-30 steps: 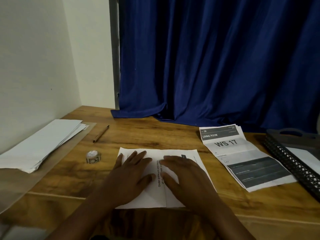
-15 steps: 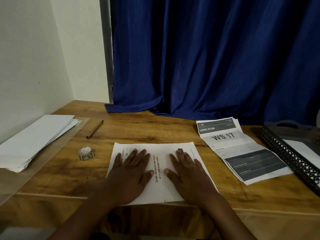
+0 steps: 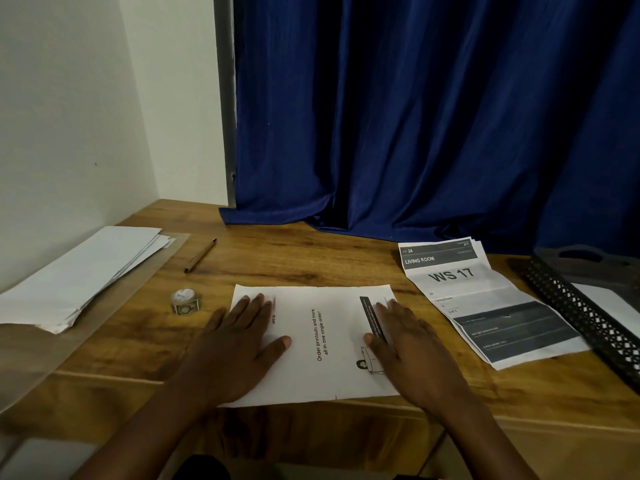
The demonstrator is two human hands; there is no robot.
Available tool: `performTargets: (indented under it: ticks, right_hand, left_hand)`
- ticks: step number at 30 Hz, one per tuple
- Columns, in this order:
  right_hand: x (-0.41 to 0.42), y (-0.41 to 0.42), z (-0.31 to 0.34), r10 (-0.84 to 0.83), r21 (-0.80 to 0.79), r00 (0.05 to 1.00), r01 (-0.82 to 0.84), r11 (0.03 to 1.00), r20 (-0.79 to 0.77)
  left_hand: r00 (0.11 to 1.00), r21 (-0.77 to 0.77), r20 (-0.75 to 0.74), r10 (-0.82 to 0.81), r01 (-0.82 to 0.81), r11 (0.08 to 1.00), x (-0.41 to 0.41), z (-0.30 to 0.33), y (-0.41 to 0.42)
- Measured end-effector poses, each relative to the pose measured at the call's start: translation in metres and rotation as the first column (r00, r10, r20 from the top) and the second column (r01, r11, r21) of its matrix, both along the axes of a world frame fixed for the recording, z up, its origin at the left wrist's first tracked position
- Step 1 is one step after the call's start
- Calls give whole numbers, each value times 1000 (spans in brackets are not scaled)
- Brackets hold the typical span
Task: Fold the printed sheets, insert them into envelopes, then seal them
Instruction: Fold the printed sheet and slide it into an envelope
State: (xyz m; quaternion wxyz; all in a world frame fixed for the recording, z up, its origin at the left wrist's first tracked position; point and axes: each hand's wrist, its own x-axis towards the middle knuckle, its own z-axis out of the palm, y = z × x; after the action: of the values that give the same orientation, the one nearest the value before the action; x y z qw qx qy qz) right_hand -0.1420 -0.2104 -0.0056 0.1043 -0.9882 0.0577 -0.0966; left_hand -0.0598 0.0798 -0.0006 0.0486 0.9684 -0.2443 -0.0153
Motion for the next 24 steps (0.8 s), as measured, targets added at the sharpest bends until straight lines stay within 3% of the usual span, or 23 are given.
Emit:
performTargets:
  ticks: [2,4,10,13,15,17,20,22,24]
  right_hand:
    - [-9,11,9,-18,-49,988,26,998,155]
    - [-20,27,17,36,-43,977,-28,999,210]
    - [-42,69,10,450,-36,889,-454,890,-88]
    - [-43,71,2,467,-133,875,-482,866,-128]
    - [-45,63,-3,491,-198,871,-480,855,7]
    - [-45,50,-6,493,-107,864,-483,869,104]
    - [-46,35,-4,499,282,860,-508,813,110]
    - [-49,28,3,434,552,884,-452,701,172]
    - [-50,24,11,360,679,902,-419,603,237]
  left_hand:
    - [999,30,22,47,-48,998,-7,0,-3]
    - [993,66,82,86,-92,994,-16,2,-8]
    - [965,84,242,100,-124,989,-45,26,-17]
    - [971,39,202,128,-139,990,-53,37,-15]
    - [980,-56,142,142,-135,989,-50,42,-7]
    - [988,-233,8,155,-149,961,-43,50,6]
    - [962,-507,-196,190,-266,820,-21,57,25]
    - [910,-701,-399,112,-381,602,-6,61,31]
    - [815,-761,-576,-63,-506,406,14,57,34]
